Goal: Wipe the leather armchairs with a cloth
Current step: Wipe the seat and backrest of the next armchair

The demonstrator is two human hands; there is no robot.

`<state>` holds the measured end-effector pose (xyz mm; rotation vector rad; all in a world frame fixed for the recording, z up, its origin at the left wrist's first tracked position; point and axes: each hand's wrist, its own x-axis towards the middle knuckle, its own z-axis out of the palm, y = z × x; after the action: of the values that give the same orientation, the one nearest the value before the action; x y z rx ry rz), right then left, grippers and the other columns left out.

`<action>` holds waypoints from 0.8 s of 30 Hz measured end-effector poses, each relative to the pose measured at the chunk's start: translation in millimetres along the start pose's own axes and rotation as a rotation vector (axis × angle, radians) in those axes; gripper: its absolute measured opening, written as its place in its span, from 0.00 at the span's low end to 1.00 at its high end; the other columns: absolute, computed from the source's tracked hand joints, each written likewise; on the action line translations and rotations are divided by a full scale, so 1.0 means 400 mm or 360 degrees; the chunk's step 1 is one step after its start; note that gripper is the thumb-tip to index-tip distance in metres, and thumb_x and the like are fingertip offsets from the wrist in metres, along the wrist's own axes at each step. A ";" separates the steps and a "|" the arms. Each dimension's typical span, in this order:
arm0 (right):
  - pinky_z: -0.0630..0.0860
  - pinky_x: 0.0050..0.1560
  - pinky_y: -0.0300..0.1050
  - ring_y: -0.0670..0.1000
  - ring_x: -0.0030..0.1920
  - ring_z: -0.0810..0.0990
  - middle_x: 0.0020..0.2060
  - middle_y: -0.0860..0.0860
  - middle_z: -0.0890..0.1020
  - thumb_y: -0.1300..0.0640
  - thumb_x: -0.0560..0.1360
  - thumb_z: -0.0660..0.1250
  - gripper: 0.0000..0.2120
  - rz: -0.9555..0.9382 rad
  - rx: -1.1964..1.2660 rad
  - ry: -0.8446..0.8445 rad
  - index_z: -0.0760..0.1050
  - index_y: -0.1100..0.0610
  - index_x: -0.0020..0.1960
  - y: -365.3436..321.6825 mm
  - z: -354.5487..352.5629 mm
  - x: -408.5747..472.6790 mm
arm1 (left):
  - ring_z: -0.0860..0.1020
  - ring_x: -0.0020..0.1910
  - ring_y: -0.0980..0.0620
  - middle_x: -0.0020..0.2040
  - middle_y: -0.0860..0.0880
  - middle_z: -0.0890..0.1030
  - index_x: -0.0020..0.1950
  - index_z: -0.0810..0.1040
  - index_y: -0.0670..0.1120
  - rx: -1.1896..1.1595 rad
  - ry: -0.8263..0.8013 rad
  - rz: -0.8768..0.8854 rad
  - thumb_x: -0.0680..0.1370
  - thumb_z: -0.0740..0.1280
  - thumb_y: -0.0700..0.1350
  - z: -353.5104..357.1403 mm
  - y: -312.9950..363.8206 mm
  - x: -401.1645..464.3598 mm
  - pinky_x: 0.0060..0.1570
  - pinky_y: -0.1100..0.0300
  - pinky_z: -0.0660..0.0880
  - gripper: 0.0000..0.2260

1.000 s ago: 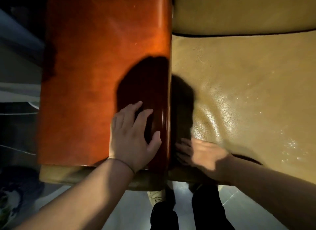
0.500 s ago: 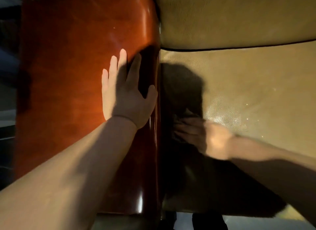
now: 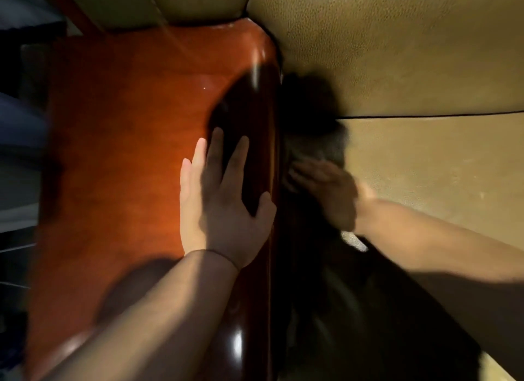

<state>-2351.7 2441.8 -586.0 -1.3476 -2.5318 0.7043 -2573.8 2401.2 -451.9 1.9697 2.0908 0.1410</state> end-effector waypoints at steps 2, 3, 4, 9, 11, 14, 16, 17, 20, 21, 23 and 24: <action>0.62 0.75 0.58 0.69 0.71 0.73 0.71 0.65 0.75 0.55 0.81 0.52 0.26 0.0354 -0.0146 0.0081 0.72 0.62 0.75 0.035 -0.053 0.148 | 0.44 0.86 0.48 0.87 0.50 0.49 0.85 0.57 0.56 -0.0035 0.0015 0.0002 0.75 0.61 0.61 0.003 -0.001 0.005 0.83 0.46 0.41 0.38; 0.60 0.75 0.58 0.68 0.73 0.71 0.73 0.65 0.73 0.54 0.83 0.54 0.25 0.0491 -0.0172 -0.0020 0.68 0.61 0.78 0.023 -0.067 0.192 | 0.44 0.86 0.48 0.87 0.50 0.50 0.85 0.57 0.56 -0.0044 0.0032 0.0002 0.75 0.61 0.61 0.003 -0.003 0.009 0.83 0.46 0.41 0.37; 0.59 0.76 0.58 0.67 0.74 0.68 0.75 0.64 0.71 0.54 0.83 0.57 0.26 0.0509 -0.0215 -0.0098 0.66 0.60 0.79 0.004 -0.064 0.210 | 0.45 0.86 0.48 0.87 0.50 0.50 0.84 0.58 0.56 -0.0045 0.0040 -0.0002 0.75 0.61 0.61 0.003 -0.005 0.009 0.83 0.46 0.41 0.37; 0.65 0.76 0.53 0.58 0.75 0.73 0.72 0.56 0.77 0.56 0.83 0.58 0.19 -0.0087 0.0142 -0.0065 0.80 0.58 0.69 -0.104 0.015 0.027 | 0.43 0.86 0.49 0.87 0.51 0.50 0.84 0.59 0.56 -0.0115 0.0023 -0.0016 0.75 0.62 0.60 0.002 -0.012 0.004 0.83 0.42 0.44 0.37; 0.71 0.73 0.52 0.59 0.69 0.79 0.68 0.56 0.80 0.58 0.81 0.61 0.18 -0.0227 0.0041 0.0012 0.82 0.58 0.66 -0.051 0.010 0.049 | 0.44 0.86 0.49 0.87 0.50 0.50 0.84 0.59 0.56 -0.0108 0.0028 -0.0007 0.75 0.62 0.60 0.004 -0.012 0.003 0.83 0.41 0.44 0.37; 0.70 0.72 0.58 0.65 0.72 0.75 0.75 0.60 0.73 0.56 0.82 0.55 0.24 0.0042 -0.0254 -0.0009 0.72 0.55 0.77 0.040 -0.074 0.179 | 0.45 0.86 0.48 0.87 0.50 0.50 0.84 0.58 0.56 -0.0100 0.0046 0.0003 0.76 0.63 0.60 0.006 -0.015 0.010 0.83 0.42 0.44 0.37; 0.63 0.76 0.55 0.64 0.76 0.68 0.79 0.58 0.67 0.55 0.83 0.57 0.26 0.0273 -0.0231 -0.0122 0.64 0.53 0.81 0.037 -0.082 0.210 | 0.45 0.86 0.48 0.87 0.51 0.49 0.85 0.57 0.57 -0.0051 0.0041 -0.0003 0.76 0.63 0.60 0.005 -0.018 0.010 0.83 0.45 0.42 0.37; 0.60 0.77 0.56 0.65 0.77 0.66 0.79 0.59 0.67 0.56 0.83 0.57 0.26 0.0265 -0.0215 -0.0110 0.66 0.53 0.80 0.019 -0.059 0.193 | 0.45 0.86 0.48 0.87 0.51 0.48 0.85 0.57 0.57 -0.0034 0.0037 -0.0004 0.76 0.63 0.60 0.004 -0.020 0.011 0.83 0.45 0.41 0.37; 0.67 0.75 0.63 0.63 0.74 0.72 0.72 0.58 0.77 0.57 0.81 0.58 0.21 -0.0009 0.0007 0.0132 0.79 0.57 0.71 -0.095 0.027 -0.030 | 0.44 0.86 0.49 0.87 0.53 0.47 0.85 0.57 0.58 -0.0129 0.0016 -0.0026 0.75 0.63 0.60 0.014 -0.028 0.006 0.83 0.41 0.42 0.38; 0.68 0.74 0.64 0.62 0.74 0.72 0.71 0.57 0.78 0.56 0.83 0.60 0.18 -0.0190 0.0083 0.0001 0.80 0.58 0.69 -0.111 0.049 -0.109 | 0.44 0.86 0.48 0.87 0.53 0.47 0.84 0.57 0.58 -0.0184 0.0016 -0.0030 0.75 0.63 0.59 0.017 -0.029 0.006 0.83 0.39 0.44 0.38; 0.65 0.77 0.62 0.59 0.76 0.70 0.72 0.56 0.77 0.55 0.86 0.62 0.17 -0.0516 0.0082 -0.0246 0.78 0.59 0.71 -0.079 0.037 -0.162 | 0.45 0.86 0.48 0.87 0.53 0.47 0.84 0.57 0.58 -0.0231 0.0027 -0.0025 0.75 0.63 0.59 0.015 -0.024 0.010 0.82 0.37 0.46 0.37; 0.61 0.79 0.62 0.57 0.76 0.71 0.72 0.56 0.76 0.55 0.86 0.61 0.18 -0.0528 0.0165 -0.0069 0.76 0.60 0.72 -0.030 0.032 -0.144 | 0.46 0.86 0.47 0.87 0.52 0.47 0.85 0.57 0.58 -0.0177 0.0021 -0.0023 0.75 0.62 0.60 0.010 -0.021 0.013 0.83 0.39 0.45 0.37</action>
<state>-2332.5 2384.6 -588.1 -0.8582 -2.6202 0.7876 -2581.1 2405.4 -458.7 1.8937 2.0582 0.2624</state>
